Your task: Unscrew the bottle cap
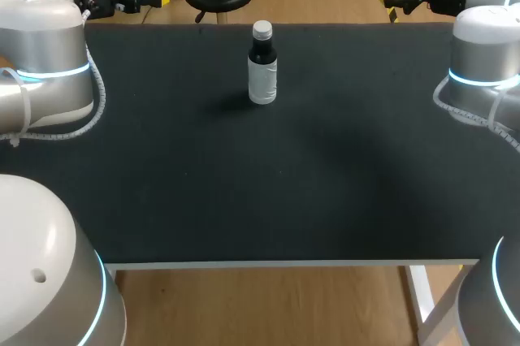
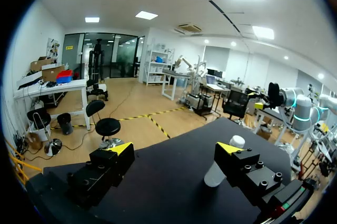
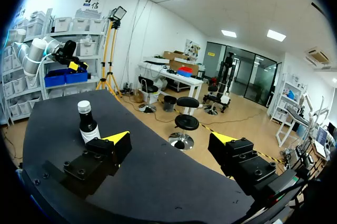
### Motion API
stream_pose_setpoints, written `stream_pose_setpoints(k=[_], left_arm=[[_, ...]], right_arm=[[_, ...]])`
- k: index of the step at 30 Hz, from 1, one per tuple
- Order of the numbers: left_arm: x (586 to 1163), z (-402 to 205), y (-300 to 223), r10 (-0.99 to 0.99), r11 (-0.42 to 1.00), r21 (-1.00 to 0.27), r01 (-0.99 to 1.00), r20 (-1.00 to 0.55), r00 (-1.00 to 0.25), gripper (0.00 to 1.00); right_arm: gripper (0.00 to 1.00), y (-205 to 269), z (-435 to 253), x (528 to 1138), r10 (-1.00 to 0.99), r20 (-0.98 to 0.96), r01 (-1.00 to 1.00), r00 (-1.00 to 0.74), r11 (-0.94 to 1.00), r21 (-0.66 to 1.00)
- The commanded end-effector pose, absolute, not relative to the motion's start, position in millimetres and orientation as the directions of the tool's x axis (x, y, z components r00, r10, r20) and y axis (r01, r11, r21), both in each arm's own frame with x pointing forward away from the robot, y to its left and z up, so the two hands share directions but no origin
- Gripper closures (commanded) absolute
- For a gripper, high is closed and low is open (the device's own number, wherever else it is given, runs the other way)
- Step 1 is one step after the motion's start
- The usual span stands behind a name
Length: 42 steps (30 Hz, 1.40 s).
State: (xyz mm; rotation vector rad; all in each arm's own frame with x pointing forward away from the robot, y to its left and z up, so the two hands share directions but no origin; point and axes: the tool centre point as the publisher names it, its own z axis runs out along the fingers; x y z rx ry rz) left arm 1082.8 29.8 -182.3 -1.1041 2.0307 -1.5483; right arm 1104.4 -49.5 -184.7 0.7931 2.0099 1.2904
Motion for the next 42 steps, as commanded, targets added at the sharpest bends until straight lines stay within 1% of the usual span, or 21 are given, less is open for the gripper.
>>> stream_pose_setpoints(k=[1, 18, 20, 22, 24, 31, 37, 39, 42], left_arm=[[1083, -182, 30, -0.756, 0.095, -0.926, -0.366, 0.172, -0.632, 0.0], [1083, -182, 30, -0.756, 0.095, -0.926, -0.366, 0.172, -0.632, 0.0], [1085, -182, 28, -0.725, 0.117, -0.93, -0.348, 0.159, -0.67, 0.0], [1086, -182, 21, -0.654, 0.124, -0.934, -0.335, 0.177, -0.736, 0.0], [1085, -182, 16, -0.641, 0.173, -0.934, -0.313, 0.135, -0.756, 0.0], [1081, -184, 3, -0.507, 0.206, -0.957, -0.204, 0.074, -0.859, 0.0], [1076, -190, -7, -0.394, 0.203, -0.972, -0.119, 0.03, -0.919, 0.0], [1076, -193, -10, -0.34, 0.169, -0.979, -0.111, 0.048, -0.939, 0.0], [1075, -200, -16, -0.297, 0.158, -0.982, -0.101, 0.051, -0.954, 0.0]], right_arm=[[0.0, -50, -185, 1104, 0.756, -0.174, 0.156, -0.631, 0.344, 0.926], [0.0, -50, -185, 1104, 0.756, -0.174, 0.156, -0.631, 0.344, 0.926], [0.0, -50, -185, 1104, 0.756, -0.174, 0.156, -0.631, 0.344, 0.926], [0.0, -50, -185, 1104, 0.756, -0.174, 0.156, -0.631, 0.344, 0.926], [0.0, -50, -185, 1104, 0.756, -0.174, 0.156, -0.631, 0.344, 0.926], [0.0, -50, -185, 1104, 0.756, -0.174, 0.156, -0.631, 0.344, 0.926], [0.0, -50, -185, 1104, 0.756, -0.174, 0.156, -0.631, 0.344, 0.926], [0.0, -50, -185, 1104, 0.756, -0.174, 0.156, -0.631, 0.344, 0.926], [0.0, -50, -185, 1104, 0.756, -0.174, 0.156, -0.631, 0.344, 0.926]])
